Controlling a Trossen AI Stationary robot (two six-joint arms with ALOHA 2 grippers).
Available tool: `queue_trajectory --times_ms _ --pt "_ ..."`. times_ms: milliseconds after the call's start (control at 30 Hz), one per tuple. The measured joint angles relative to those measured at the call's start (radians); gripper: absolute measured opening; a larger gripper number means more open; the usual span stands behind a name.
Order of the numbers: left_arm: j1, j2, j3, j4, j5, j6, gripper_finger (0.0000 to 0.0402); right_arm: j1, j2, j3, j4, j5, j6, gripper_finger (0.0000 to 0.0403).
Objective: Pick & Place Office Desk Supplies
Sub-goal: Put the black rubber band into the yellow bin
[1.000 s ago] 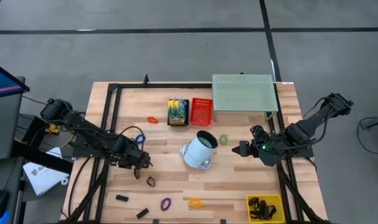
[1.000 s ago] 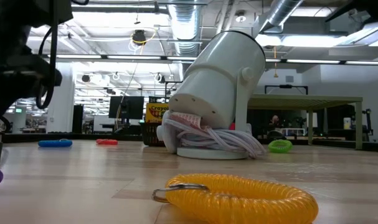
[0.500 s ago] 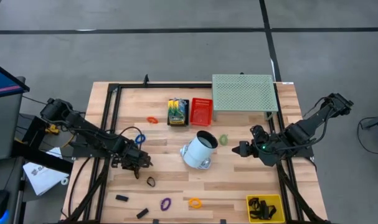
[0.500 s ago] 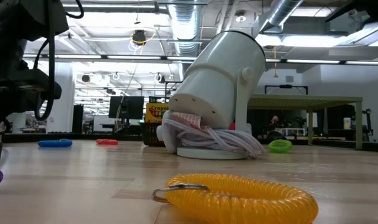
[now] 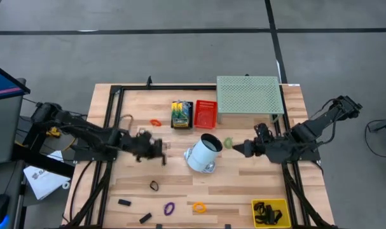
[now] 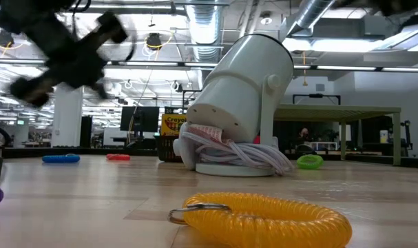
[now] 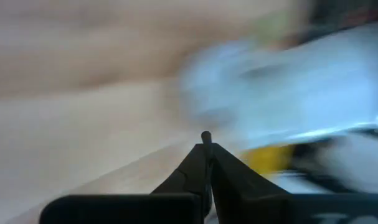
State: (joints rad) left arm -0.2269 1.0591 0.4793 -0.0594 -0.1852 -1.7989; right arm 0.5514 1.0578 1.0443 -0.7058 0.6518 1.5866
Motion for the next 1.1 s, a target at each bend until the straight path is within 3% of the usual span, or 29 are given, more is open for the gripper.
queue_trajectory --times_ms 100,233,300,533,667,833,1100 --pt "0.098 -0.043 0.0 0.224 -0.08 0.129 0.0002 -0.048 -0.025 0.0 0.08 0.041 -0.06 0.0249" --pt "0.228 -0.031 0.006 0.533 -0.089 0.261 0.0001 -0.112 -0.054 0.0 0.234 0.076 -0.185 0.0249" --pt "0.276 -0.002 0.03 0.612 -0.083 0.3 0.0001 -0.148 -0.066 0.0 0.324 0.082 -0.256 0.0249" --pt "0.347 0.163 0.218 0.737 -0.026 0.377 0.0001 -0.271 -0.045 0.001 0.619 0.029 -0.483 0.0249" --pt "0.353 0.266 0.363 0.766 0.024 0.418 0.0001 -0.322 -0.005 0.0 0.669 -0.054 -0.499 0.0249" --pt "0.354 0.357 0.518 0.766 0.085 0.456 0.0001 -0.345 0.05 0.0 0.774 -0.083 -0.541 0.0249" --pt "0.359 0.451 0.652 0.751 0.182 0.468 0.0001 -0.39 0.105 0.0 0.909 -0.156 -0.569 0.0249"
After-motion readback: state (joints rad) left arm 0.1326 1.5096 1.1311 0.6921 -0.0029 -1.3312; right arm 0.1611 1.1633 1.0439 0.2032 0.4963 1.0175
